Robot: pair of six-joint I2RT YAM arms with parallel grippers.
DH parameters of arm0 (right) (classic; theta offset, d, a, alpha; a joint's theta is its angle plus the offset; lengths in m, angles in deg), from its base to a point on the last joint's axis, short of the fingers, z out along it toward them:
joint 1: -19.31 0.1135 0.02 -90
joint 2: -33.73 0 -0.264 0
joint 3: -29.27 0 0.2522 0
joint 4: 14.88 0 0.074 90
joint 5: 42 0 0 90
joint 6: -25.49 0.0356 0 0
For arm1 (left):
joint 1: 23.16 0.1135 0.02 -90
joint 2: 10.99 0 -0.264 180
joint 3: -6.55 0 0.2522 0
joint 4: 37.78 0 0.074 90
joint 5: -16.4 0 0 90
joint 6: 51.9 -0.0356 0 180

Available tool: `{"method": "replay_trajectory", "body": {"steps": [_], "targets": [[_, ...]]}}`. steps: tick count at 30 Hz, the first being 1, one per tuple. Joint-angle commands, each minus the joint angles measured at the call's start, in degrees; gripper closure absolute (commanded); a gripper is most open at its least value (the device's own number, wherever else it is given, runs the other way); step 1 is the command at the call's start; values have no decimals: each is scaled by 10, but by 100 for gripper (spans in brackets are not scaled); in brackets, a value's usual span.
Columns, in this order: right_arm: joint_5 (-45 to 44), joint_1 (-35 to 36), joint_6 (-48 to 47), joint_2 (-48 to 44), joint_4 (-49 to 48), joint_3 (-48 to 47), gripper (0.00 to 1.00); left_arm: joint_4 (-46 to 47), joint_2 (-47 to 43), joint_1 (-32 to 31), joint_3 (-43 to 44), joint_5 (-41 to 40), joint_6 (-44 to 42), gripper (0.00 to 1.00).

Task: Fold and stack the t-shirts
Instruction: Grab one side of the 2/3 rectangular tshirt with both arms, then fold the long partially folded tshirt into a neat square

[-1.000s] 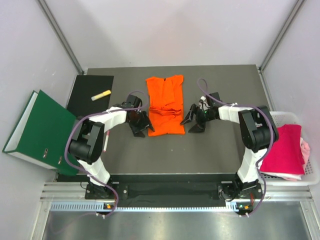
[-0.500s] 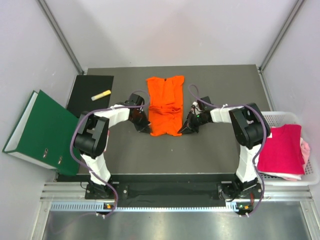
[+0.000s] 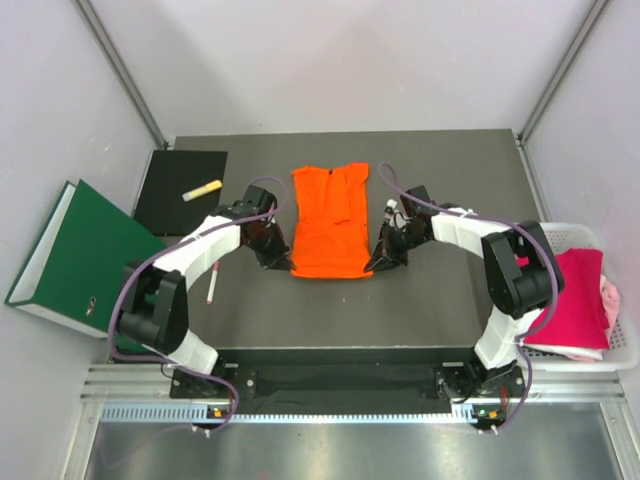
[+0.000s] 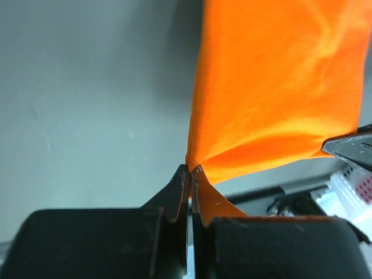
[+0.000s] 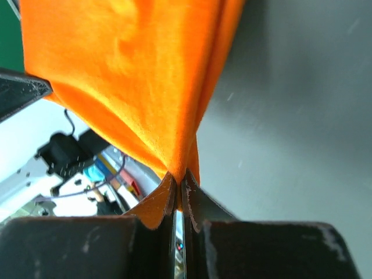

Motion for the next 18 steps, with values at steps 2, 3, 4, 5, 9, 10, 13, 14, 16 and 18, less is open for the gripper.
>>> {"method": "replay_trajectory", "body": {"steps": [2, 3, 4, 5, 9, 10, 13, 14, 16, 18], "targets": [[22, 9, -31, -82, 78, 12, 100, -89, -69, 1, 17, 19, -9, 100], [27, 9, -26, -90, 80, 13, 100, -96, -72, 1, 36, 22, -11, 100], [28, 9, -23, -102, 82, 11, 100, -109, -71, 1, 47, 22, -14, 100], [28, 9, -22, -106, 86, 7, 100, -116, -68, 1, 59, 22, -22, 100], [20, 7, -22, -107, 88, -35, 100, -125, -42, 2, 131, 17, -42, 100], [16, 7, -24, -99, 89, -62, 100, -125, -27, 1, 142, 13, -46, 100], [9, 1, -34, -70, 90, -120, 100, -122, 8, 2, 191, 6, -62, 100], [8, -1, -40, -62, 90, -137, 100, -118, 16, 2, 215, 2, -73, 100], [2, -7, -58, -31, 92, -181, 100, -113, 41, 7, 238, -1, -86, 100], [0, -15, -67, -11, 84, -208, 99, -99, 63, 13, 263, -3, -95, 100]]}}
